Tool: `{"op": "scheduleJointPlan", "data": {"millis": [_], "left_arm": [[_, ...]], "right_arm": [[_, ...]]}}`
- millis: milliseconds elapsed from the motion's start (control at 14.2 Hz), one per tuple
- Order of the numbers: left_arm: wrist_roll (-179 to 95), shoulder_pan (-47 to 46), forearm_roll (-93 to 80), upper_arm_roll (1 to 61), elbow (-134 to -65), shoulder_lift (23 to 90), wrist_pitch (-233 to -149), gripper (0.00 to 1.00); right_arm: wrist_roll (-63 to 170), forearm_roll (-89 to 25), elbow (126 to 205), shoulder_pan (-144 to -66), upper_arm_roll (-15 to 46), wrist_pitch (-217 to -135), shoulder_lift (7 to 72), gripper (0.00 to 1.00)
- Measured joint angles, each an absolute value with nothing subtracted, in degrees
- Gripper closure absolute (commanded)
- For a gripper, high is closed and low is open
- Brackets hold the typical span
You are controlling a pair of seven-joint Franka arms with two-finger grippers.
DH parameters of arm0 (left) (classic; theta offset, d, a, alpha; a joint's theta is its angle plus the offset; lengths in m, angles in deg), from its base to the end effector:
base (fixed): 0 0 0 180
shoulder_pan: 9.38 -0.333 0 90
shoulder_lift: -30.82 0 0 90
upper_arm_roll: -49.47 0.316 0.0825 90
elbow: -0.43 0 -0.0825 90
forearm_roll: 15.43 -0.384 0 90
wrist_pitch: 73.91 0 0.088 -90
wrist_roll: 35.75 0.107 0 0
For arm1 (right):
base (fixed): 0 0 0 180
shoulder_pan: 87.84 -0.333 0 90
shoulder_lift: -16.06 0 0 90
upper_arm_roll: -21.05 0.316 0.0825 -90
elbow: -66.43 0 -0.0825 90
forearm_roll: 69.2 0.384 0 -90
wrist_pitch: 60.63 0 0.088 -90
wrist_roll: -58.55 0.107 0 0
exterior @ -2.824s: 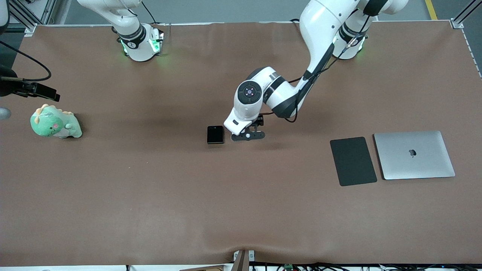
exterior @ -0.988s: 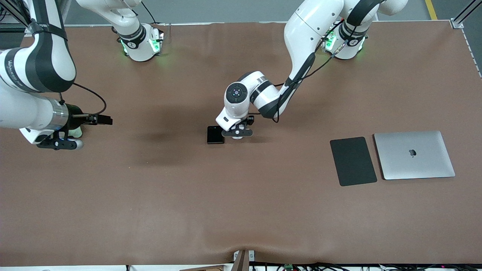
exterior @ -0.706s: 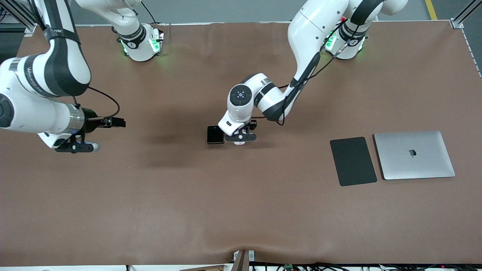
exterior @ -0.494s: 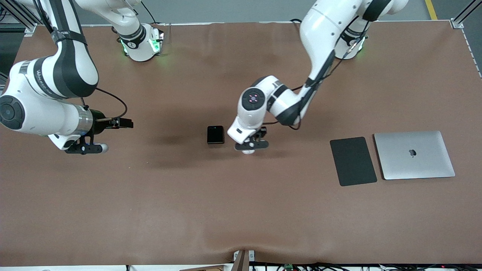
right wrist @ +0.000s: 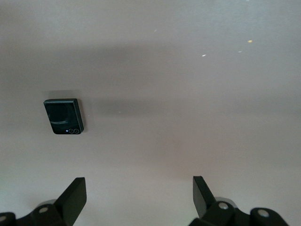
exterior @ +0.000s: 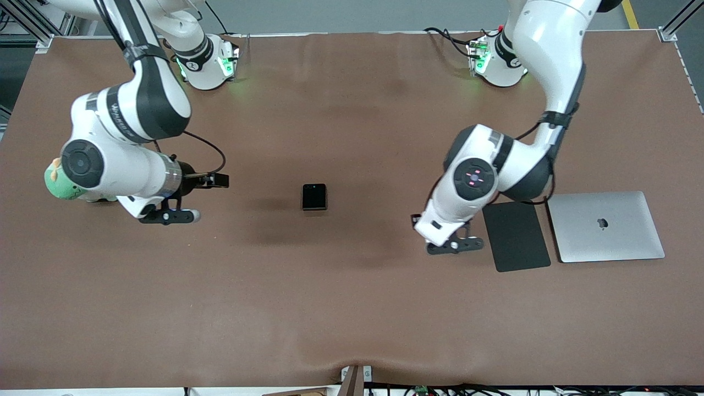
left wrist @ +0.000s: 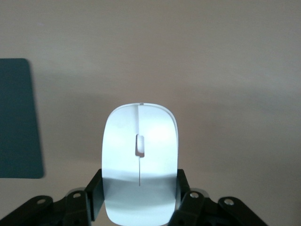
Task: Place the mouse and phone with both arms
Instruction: 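Carry the mouse toward the mousepad while the right gripper approaches the phone, then grasp the black phone with the right gripper while the left gripper lowers the mouse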
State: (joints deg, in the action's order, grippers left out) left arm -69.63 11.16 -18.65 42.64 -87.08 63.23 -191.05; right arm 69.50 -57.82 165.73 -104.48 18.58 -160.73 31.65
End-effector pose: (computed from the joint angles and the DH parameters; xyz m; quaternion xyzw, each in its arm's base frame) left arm 0.6249 -0.3060 0.3265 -0.9984 -0.0519 0.0228 0.0049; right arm 0.5827 0.1673 0.4040 -0.9878 0.0020 0.1441 0.0588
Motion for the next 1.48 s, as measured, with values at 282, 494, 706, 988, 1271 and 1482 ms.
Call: {"op": "scheduleJointPlan", "data": {"millis": [282, 494, 706, 988, 1271, 1482], "left_arm": [[-65.4, 4.6, -22.8, 42.6, -92.1, 61.4, -191.0, 0.52], [-61.7, 0.5, -23.3, 42.4, -95.4, 60.8, -192.7, 0.52], [-56.7, -3.9, -23.3, 42.4, -99.6, 60.8, -198.5, 0.51], [-50.9, -8.5, -23.3, 42.3, -105.3, 60.8, -206.7, 0.51], [-48.7, -10.3, -23.3, 42.2, -109.5, 60.8, -212.4, 0.51], [-47.9, -10.8, -23.3, 42.1, -111.3, 61.0, -214.7, 0.51]], "right_arm": [[75.2, -57.7, 168.7, -108.8, 18.6, -168.4, 32.9, 0.0], [80.2, -57.7, 170.0, -113.5, 18.7, -173.6, 35.0, 0.0], [82.7, -57.7, 170.1, -116.7, 18.7, -178.0, 37.9, 0.0], [82.9, -57.7, 170.2, -119.0, 18.7, -183.3, 41.7, 0.0], [83.1, -57.6, 170.3, -120.8, 18.7, -187.8, 44.9, 0.0], [84.7, -57.5, 170.3, -122.5, 18.7, -191.5, 47.3, 0.0]]}}
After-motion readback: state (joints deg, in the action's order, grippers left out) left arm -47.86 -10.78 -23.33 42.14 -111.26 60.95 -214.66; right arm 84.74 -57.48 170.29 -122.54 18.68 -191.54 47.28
